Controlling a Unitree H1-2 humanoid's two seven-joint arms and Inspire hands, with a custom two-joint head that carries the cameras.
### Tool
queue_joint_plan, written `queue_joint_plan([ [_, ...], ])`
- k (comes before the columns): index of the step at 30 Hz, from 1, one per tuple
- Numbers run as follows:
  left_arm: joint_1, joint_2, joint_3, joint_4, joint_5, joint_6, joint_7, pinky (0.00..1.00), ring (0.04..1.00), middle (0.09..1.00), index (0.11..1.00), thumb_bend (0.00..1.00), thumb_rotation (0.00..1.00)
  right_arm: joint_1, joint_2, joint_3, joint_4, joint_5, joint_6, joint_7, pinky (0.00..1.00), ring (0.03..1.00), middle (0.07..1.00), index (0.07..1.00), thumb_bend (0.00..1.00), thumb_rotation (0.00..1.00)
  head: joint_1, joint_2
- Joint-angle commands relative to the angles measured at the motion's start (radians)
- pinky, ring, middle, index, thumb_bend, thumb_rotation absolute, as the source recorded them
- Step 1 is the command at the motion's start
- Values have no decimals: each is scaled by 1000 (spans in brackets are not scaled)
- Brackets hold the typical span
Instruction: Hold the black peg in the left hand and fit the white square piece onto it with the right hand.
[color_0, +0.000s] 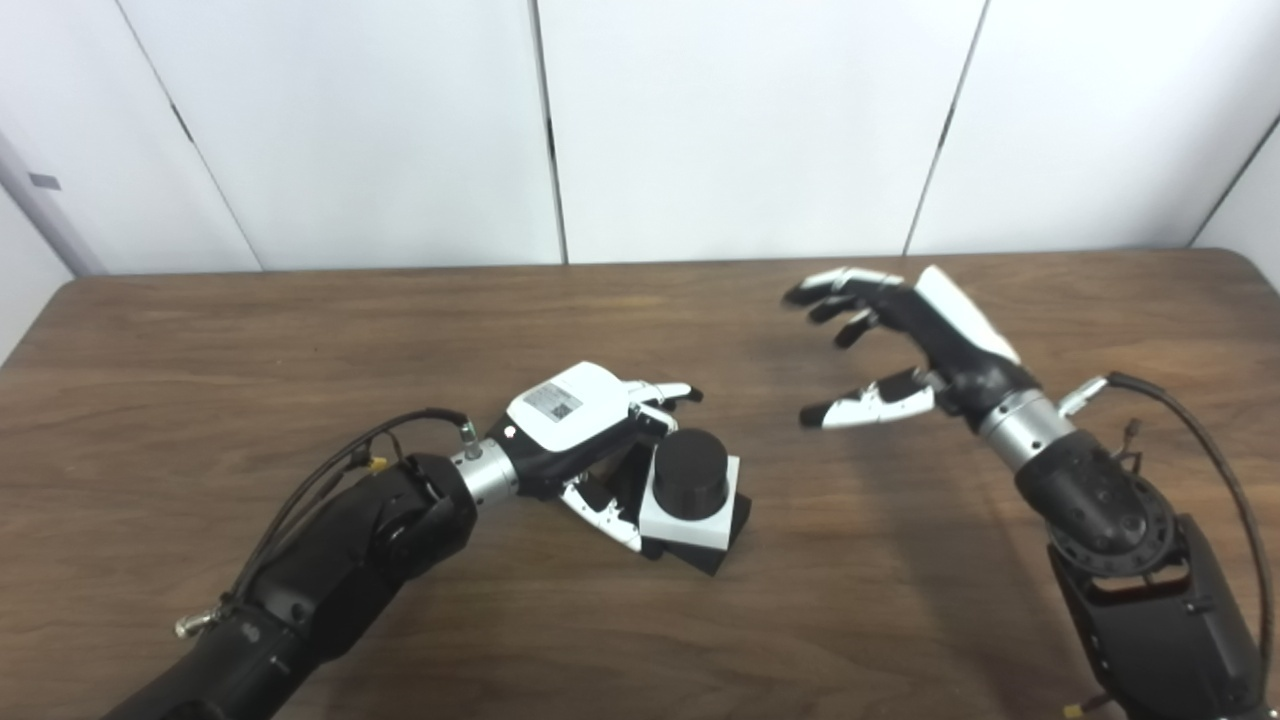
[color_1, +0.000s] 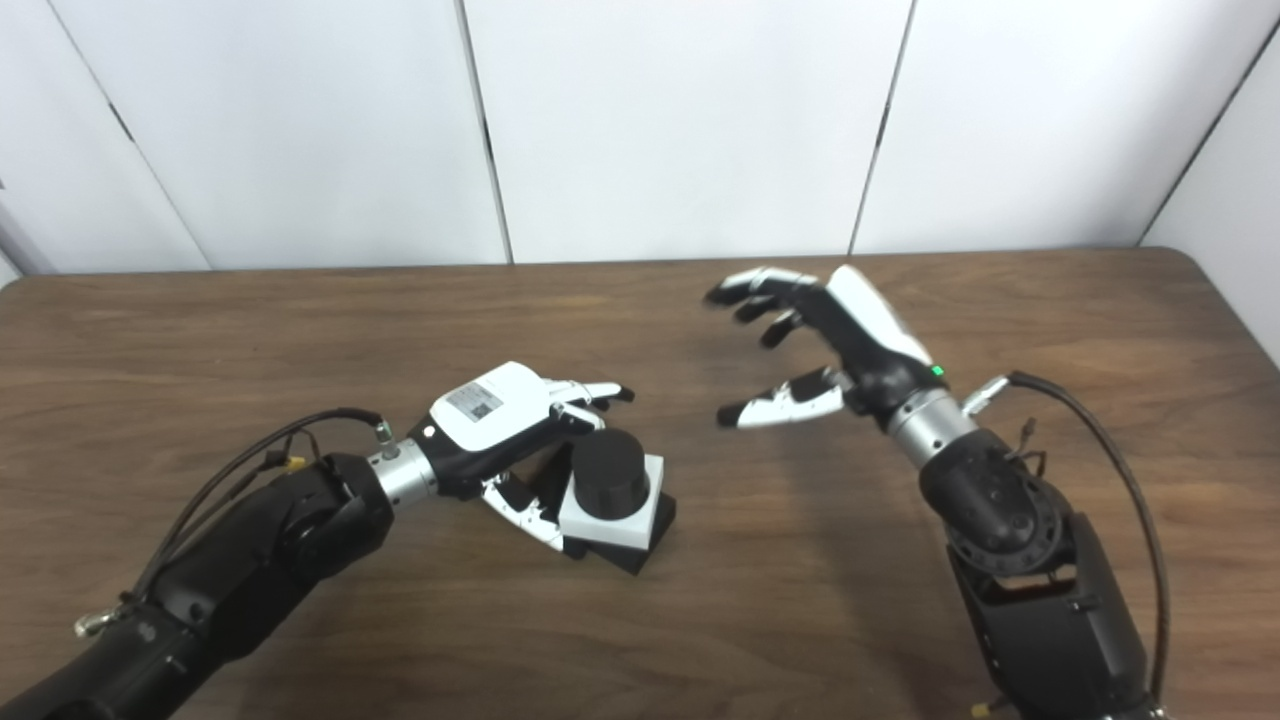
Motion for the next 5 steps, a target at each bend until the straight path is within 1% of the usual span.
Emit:
queue_joint_plan([
  [1,32,8,-40,42,66,-5,-70,705,844,933,493,523,71,-19,14,-13,-5,13,-50,-53,560,712,767,724,618,25,-1,3],
  [5,34,14,-34,35,77,13,-67,740,841,926,496,522,70,-7,49,-18,16,15,-60,-110,560,705,762,721,621,46,0,-1],
])
